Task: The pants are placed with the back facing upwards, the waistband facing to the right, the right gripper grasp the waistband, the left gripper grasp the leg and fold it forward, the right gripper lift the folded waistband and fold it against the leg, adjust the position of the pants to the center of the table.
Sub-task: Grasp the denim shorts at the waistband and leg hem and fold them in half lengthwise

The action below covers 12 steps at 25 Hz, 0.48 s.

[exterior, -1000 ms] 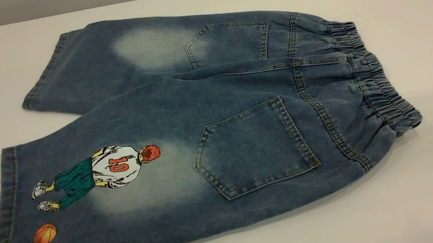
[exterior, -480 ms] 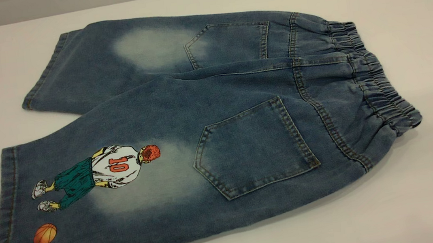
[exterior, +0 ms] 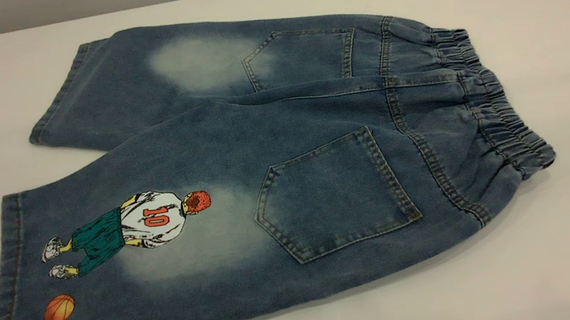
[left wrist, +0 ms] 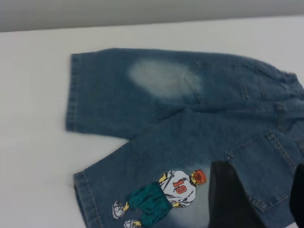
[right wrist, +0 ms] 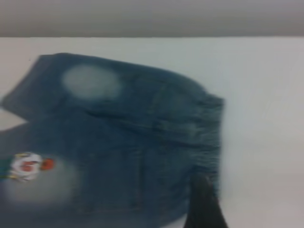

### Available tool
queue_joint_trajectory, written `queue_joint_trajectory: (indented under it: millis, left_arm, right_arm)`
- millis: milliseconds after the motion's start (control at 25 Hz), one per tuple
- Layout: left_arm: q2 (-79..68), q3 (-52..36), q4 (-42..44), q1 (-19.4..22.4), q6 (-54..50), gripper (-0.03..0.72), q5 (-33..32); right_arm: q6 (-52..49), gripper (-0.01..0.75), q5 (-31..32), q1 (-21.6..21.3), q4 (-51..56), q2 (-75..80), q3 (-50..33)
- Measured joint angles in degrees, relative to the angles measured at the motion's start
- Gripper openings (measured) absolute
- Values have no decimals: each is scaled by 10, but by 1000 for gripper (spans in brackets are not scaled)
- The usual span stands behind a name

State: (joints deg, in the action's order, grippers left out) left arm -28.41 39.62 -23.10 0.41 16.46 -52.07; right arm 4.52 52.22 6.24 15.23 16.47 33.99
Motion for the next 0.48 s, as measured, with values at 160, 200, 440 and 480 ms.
queue_joint_trajectory:
  millis: [160, 200, 440, 480]
  left_arm:
    - [-110, 1, -47, 0, 80, 309, 15]
    - [-134, 1, -56, 0, 103, 309, 16]
    - [-248, 1, -60, 0, 174, 309, 30]
    - [-264, 1, -60, 0, 177, 309, 34]
  right_arm:
    - [0, 390, -32, 0, 59, 80, -24]
    - [0, 390, -48, 0, 68, 101, -36]
    - [39, 390, -157, 0, 153, 214, -113]
    - [40, 390, -174, 0, 172, 234, -119]
